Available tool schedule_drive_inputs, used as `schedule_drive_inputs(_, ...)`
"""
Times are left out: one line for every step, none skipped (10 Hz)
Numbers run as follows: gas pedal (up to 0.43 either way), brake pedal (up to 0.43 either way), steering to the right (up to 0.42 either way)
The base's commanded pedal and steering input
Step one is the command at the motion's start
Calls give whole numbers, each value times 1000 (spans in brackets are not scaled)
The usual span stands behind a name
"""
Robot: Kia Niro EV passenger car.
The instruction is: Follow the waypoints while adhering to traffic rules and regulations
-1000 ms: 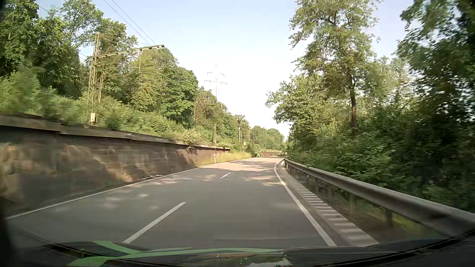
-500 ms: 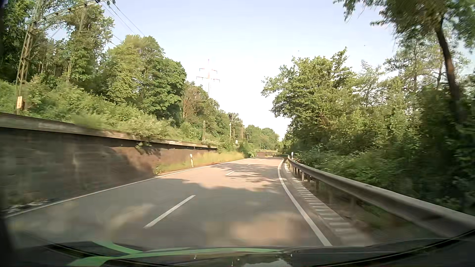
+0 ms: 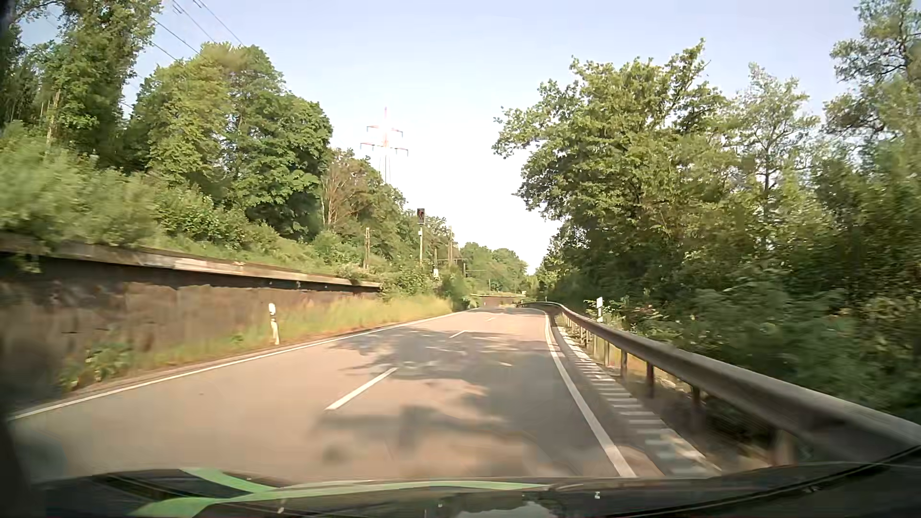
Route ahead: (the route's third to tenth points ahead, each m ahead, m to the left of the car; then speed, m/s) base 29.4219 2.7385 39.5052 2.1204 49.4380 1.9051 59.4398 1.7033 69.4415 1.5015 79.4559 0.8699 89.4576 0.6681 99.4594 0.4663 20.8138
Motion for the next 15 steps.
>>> schedule_drive_inputs(130, 0, 14)
schedule_drive_inputs(138, 0, 14)
schedule_drive_inputs(138, 0, 14)
schedule_drive_inputs(138, 0, 13)
schedule_drive_inputs(150, 0, 12)
schedule_drive_inputs(150, 0, 12)
schedule_drive_inputs(150, 0, 11)
schedule_drive_inputs(150, 0, 9)
schedule_drive_inputs(150, 0, 4)
schedule_drive_inputs(150, 0, 0)
schedule_drive_inputs(150, 0, 0)
schedule_drive_inputs(150, 0, 0)
schedule_drive_inputs(150, 0, 1)
schedule_drive_inputs(150, 0, 1)
schedule_drive_inputs(150, 0, 1)
